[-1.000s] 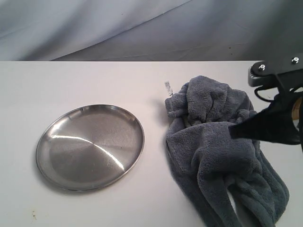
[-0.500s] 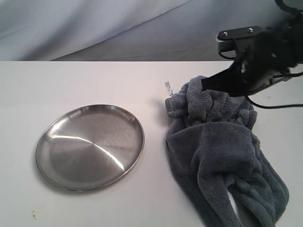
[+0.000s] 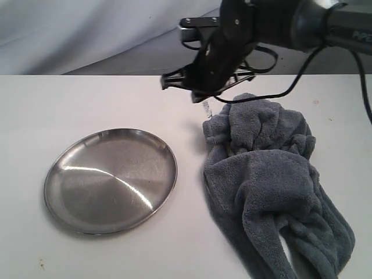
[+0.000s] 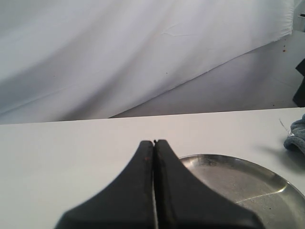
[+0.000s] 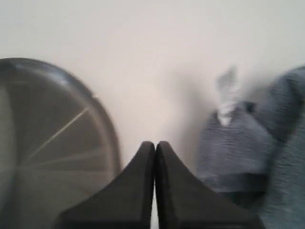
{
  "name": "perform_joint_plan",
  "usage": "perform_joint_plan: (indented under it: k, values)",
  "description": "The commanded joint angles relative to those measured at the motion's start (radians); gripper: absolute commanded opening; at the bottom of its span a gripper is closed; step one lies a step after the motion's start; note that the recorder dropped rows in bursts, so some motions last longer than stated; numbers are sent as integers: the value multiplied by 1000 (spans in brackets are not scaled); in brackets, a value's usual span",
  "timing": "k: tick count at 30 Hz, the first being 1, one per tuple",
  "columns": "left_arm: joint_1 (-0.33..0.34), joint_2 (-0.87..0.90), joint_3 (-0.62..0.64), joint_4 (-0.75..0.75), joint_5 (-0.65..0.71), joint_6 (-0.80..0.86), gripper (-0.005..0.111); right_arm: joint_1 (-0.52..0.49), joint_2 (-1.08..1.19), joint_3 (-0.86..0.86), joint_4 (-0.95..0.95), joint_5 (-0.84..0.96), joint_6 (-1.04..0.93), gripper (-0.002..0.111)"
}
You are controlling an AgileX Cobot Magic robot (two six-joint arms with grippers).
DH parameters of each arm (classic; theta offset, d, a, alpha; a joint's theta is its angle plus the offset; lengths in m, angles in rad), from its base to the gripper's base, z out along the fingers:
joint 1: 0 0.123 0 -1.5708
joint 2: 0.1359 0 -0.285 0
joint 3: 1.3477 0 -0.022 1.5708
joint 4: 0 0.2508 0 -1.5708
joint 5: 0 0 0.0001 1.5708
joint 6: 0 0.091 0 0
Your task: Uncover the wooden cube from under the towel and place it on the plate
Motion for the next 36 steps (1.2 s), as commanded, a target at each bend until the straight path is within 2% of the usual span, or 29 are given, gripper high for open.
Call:
perform_joint_plan:
  k: [1,8,13,18,27,31,36]
  values:
    - [-5,-4,4,-2,-2,-3,0,73,20,-46,144,39,-150,0]
    - [-5,-4,4,-2,-2,-3,0,191,20,-46,134,231,-220,0]
    - [-5,-4,4,-2,-2,-3,0,270,-6,24,60,251,-192,0]
    - [-5,-4,4,-2,-2,-3,0,321,-102,198,27,187,-157,0]
    - [-5,-4,4,-2,-2,-3,0,326,-388,578,0,91,-77,0]
    - [-5,-4,4,-2,-2,-3,0,326,-515,705,-94,91,33,0]
    - [-5,-4,4,-2,-2,-3,0,326,-669,834,-293,87,262,0]
